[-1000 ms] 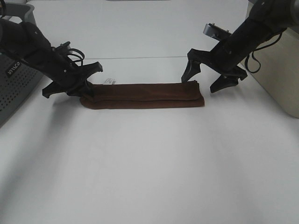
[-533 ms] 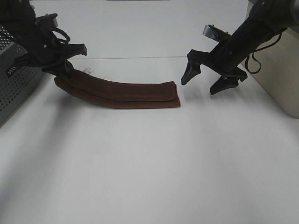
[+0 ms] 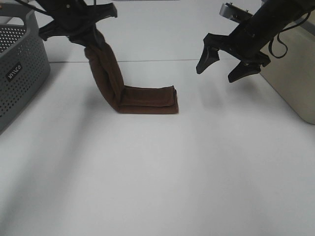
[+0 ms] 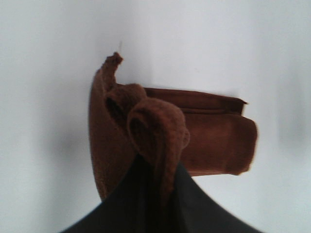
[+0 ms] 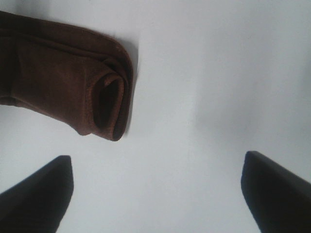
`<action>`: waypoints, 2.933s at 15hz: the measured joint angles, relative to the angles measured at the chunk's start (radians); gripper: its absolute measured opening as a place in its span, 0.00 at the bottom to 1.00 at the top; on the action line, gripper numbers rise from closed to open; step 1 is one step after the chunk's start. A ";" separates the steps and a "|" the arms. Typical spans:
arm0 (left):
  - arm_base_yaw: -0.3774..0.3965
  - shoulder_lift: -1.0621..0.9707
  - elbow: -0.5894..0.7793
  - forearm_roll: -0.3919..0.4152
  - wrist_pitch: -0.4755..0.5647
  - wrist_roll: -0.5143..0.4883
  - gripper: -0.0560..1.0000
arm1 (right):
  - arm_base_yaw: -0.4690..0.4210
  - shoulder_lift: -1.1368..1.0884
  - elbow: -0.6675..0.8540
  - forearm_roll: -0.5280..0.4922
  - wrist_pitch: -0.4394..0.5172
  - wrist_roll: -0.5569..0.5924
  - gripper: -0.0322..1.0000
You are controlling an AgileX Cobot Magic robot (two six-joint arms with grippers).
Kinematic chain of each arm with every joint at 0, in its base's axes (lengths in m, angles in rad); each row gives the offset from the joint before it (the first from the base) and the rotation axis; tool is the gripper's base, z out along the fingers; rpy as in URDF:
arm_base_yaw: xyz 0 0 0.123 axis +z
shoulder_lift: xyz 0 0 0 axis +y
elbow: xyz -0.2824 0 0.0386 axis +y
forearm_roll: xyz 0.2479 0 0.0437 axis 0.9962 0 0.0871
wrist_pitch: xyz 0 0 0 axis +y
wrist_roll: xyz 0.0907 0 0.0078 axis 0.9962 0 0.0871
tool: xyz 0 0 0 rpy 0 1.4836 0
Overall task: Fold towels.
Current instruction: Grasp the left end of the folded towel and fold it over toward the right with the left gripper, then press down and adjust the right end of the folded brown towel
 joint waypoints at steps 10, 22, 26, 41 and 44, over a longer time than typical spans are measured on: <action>-0.172 0.203 -0.022 -0.290 -0.296 -0.074 0.63 | 0.000 -0.020 0.000 0.018 0.107 0.027 0.88; 0.025 0.107 -0.095 -0.256 -0.137 0.224 0.66 | 0.081 0.034 -0.013 0.668 0.101 -0.323 0.88; 0.108 0.107 -0.095 -0.251 -0.037 0.202 0.66 | 0.179 0.167 -0.129 0.713 0.102 -0.332 0.87; 0.123 0.084 -0.095 -0.185 0.044 0.198 0.66 | 0.071 0.279 -0.241 0.282 0.161 0.001 0.86; 0.123 -0.017 -0.095 -0.044 0.137 0.198 0.66 | 0.069 0.174 -0.241 0.086 0.223 0.086 0.86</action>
